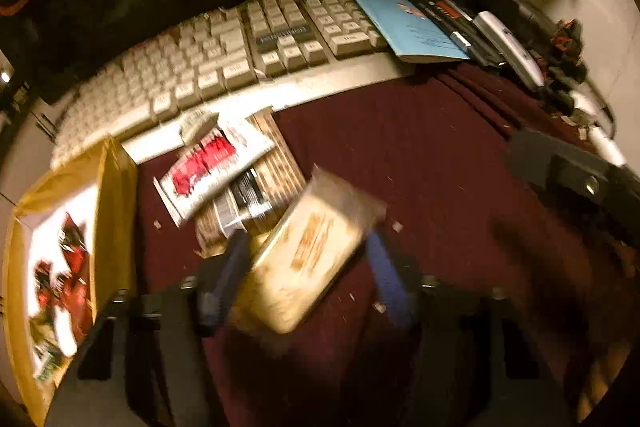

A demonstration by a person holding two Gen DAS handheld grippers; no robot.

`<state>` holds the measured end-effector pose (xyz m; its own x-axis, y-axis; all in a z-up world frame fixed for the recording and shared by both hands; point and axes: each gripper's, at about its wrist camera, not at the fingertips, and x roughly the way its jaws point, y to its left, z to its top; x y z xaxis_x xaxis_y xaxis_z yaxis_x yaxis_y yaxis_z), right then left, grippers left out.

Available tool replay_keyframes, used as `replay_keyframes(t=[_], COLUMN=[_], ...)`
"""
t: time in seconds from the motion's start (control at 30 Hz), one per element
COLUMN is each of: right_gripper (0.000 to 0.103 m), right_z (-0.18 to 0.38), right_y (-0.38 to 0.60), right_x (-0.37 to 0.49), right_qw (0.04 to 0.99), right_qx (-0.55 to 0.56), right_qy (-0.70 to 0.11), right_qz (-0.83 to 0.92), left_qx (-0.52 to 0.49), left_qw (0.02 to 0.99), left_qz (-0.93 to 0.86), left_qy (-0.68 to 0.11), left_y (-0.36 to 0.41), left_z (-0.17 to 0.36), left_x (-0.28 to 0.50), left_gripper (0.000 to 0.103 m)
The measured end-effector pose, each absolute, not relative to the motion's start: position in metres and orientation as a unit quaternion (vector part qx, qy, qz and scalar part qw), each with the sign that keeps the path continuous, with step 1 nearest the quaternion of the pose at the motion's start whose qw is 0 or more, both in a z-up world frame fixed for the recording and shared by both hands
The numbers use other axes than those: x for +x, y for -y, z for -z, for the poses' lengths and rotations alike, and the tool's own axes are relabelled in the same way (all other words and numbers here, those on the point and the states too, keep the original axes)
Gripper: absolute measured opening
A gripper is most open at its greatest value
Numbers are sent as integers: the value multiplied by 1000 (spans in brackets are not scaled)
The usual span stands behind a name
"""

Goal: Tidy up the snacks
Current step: 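Grasp the cream biscuit packet with the left tool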

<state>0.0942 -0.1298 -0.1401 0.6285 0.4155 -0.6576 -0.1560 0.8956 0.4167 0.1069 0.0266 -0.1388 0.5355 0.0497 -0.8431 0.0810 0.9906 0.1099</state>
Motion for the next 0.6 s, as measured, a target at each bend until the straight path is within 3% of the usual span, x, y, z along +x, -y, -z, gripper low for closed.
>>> replay_keyframes(t=[0.07, 0.23, 0.37, 0.5, 0.6], right_gripper=[64, 64, 64, 64, 64], right_z=[137, 133, 137, 145, 152], right_y=[128, 124, 119, 116, 118], right_x=[95, 93, 93, 96, 99], right_qw=[890, 892, 890, 888, 883], right_qx=[158, 150, 146, 140, 144], right_qy=[-398, -393, -399, -408, -416], right_qz=[-160, -164, -165, -161, -161], left_qx=[51, 30, -66, -108, -94], left_qw=[866, 861, 855, 862, 860], left_qz=[3, 15, 39, 29, 22], left_qy=[-497, -507, -513, -495, -501], left_y=[-31, -33, -58, -74, -71], left_z=[138, 136, 132, 127, 130], left_x=[101, 91, 93, 88, 91], left_gripper=[36, 35, 45, 71, 71])
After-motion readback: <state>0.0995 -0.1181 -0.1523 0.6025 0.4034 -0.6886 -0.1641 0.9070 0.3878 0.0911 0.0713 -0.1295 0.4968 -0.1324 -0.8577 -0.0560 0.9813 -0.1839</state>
